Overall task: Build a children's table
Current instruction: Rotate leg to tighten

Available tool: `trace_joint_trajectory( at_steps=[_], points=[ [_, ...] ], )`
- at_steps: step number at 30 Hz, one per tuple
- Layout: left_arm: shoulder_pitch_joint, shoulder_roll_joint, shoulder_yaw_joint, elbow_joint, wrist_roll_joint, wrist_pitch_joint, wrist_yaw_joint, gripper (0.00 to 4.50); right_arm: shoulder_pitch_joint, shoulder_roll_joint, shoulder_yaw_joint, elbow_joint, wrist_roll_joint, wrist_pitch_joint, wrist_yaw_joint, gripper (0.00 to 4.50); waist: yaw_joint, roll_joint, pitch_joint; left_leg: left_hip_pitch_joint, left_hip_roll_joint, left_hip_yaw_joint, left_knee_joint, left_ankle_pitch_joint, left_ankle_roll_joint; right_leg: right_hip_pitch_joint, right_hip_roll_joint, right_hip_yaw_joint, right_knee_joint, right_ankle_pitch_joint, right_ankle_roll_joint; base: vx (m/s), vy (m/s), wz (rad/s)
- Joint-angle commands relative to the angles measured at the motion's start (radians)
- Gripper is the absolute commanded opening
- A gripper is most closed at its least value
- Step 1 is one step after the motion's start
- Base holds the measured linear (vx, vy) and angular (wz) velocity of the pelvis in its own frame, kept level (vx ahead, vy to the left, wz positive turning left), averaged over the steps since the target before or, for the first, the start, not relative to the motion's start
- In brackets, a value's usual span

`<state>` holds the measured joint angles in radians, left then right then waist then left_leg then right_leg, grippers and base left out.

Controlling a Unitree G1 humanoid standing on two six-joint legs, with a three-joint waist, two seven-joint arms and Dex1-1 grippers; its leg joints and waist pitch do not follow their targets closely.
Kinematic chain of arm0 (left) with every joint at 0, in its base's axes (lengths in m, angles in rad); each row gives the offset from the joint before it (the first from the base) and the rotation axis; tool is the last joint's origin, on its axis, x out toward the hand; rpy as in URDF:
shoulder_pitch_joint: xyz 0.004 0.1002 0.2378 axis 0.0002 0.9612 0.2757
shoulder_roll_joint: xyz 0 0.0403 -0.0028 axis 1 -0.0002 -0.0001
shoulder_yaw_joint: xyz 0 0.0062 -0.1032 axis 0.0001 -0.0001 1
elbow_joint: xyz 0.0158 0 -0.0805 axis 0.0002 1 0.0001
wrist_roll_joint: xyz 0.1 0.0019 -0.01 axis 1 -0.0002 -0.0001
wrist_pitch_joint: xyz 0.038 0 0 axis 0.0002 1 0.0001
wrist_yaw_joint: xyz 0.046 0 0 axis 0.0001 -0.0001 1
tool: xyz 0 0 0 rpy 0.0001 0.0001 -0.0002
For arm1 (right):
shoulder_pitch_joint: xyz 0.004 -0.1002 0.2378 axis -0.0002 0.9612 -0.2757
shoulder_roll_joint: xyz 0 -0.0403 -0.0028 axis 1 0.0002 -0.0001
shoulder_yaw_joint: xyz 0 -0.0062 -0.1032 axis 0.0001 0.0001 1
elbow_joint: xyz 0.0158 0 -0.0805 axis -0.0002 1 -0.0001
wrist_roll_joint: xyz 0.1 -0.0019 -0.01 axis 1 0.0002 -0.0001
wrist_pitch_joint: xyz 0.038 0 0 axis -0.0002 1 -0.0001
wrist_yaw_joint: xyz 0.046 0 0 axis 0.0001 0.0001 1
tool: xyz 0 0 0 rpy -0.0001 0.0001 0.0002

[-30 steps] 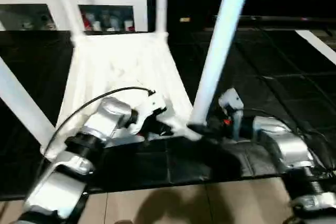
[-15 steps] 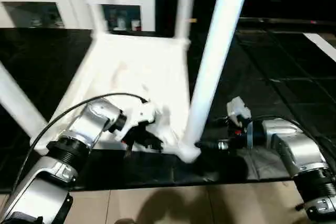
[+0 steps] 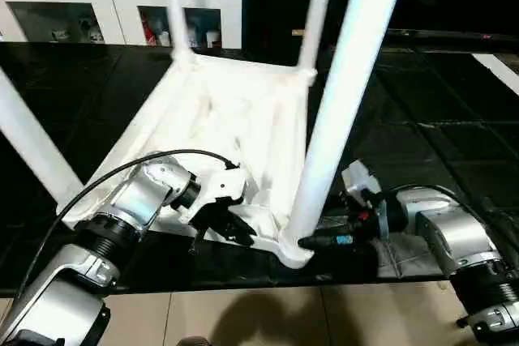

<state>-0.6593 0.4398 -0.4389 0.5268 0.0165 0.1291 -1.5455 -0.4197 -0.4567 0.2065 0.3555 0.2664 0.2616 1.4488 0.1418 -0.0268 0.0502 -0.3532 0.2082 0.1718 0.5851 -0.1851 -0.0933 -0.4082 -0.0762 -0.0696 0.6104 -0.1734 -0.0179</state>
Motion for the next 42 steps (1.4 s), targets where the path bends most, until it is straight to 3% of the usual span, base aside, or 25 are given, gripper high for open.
trace_joint_trajectory(
  at_steps=[1, 15, 24, 31, 33, 34, 35, 36, 37, 42],
  points=[
    [-0.001, -0.014, -0.029, -0.046, -0.011, -0.017, -0.058, 0.0, -0.017, -0.001, 0.006, 0.0, 0.004, 0.006, 0.001, 3.07, -0.009, -0.002, -0.063, 0.003, 0.024, 0.003, -0.066, -0.178, 0.041, 0.056, -0.062, 0.044, -0.072, -0.253, -0.193, 0.0, 0.0, 0.0],
    [-0.003, -0.01, -0.035, -0.044, -0.01, -0.024, -0.053, 0.0, -0.028, 0.008, 0.02, 0.014, 0.013, 0.012, 0.031, 2.09, -0.009, 0.001, -0.064, 0.004, 0.024, 0.003, -0.065, -0.18, 0.038, 0.056, -0.061, 0.044, -0.072, -0.248, -0.197, 0.0, 0.0, 0.0],
    [0.001, -0.013, -0.036, -0.04, -0.01, -0.018, -0.042, 0.0, -0.006, 0.012, 0.021, -0.004, 0.025, 0.022, 0.032, 2.03, -0.009, 0.001, -0.065, 0.004, 0.024, 0.003, -0.065, -0.179, 0.037, 0.056, -0.06, 0.043, -0.069, -0.226, -0.204, 0.0, 0.0, 0.0],
    [0.006, -0.076, 0.002, -0.028, -0.022, 0.087, 0.074, 0.0, 0.074, 0.066, -0.024, -0.067, 0.041, 0.054, -0.113, 2.02, -0.008, 0.005, -0.064, 0.004, 0.024, 0.002, -0.067, -0.19, 0.031, 0.055, -0.061, 0.044, -0.072, -0.245, -0.196, 0.0, 0.0, 0.0],
    [0.007, -0.106, 0.013, -0.022, -0.022, 0.127, 0.125, 0.0, 0.092, 0.106, -0.034, -0.065, 0.013, 0.053, -0.217, 2.01, -0.018, 0.006, -0.053, 0.007, 0.018, -0.002, -0.074, -0.262, 0.01, 0.052, -0.062, 0.04, -0.093, -0.4, -0.152, 0.0, 0.0, 0.0],
    [0.005, -0.135, 0.023, -0.013, -0.022, 0.155, 0.169, 0.0, 0.098, 0.138, -0.035, -0.056, -0.017, 0.046, -0.298, 2.0, -0.019, 0.005, -0.054, 0.008, 0.017, -0.004, -0.074, -0.271, 0.005, 0.054, -0.064, 0.039, -0.096, -0.438, -0.139, 0.0, 0.0, 0.0],
    [0.003, -0.148, 0.027, -0.009, -0.022, 0.168, 0.188, 0.0, 0.1, 0.153, -0.035, -0.051, -0.03, 0.043, -0.333, 1.99, -0.021, 0.006, -0.055, 0.009, 0.016, -0.004, -0.074, -0.269, 0.0, 0.053, -0.064, 0.04, -0.098, -0.455, -0.127, 0.0, 0.0, 0.0],
    [-0.006, -0.181, 0.042, 0.007, -0.021, 0.195, 0.245, 0.0, 0.092, 0.196, -0.047, -0.03, -0.044, 0.045, -0.411, 1.99, -0.038, 0.005, -0.052, 0.005, 0.013, -0.008, -0.076, -0.273, -0.008, 0.053, -0.063, 0.038, -0.103, -0.495, -0.108, 0.0, 0.0, 0.0],
    [-0.007, -0.185, 0.044, 0.009, -0.021, 0.198, 0.251, 0.0, 0.09, 0.2, -0.048, -0.028, -0.045, 0.046, -0.42, 1.99, -0.044, 0.005, -0.052, 0.003, 0.012, -0.009, -0.077, -0.277, -0.011, 0.054, -0.062, 0.035, -0.104, -0.506, -0.102, 0.0, 0.0, 0.0],
    [-0.04, -0.283, 0.104, 0.056, -0.035, 0.278, 0.41, 0.0, 0.03, 0.332, -0.093, 0.039, -0.072, 0.064, -0.659, 1.95, -0.086, 0.008, -0.052, -0.002, -0.001, -0.016, -0.072, -0.312, -0.004, 0.054, -0.059, 0.023, -0.122, -0.602, -0.058, 0.0, 0.0, 0.0]
  ],
)
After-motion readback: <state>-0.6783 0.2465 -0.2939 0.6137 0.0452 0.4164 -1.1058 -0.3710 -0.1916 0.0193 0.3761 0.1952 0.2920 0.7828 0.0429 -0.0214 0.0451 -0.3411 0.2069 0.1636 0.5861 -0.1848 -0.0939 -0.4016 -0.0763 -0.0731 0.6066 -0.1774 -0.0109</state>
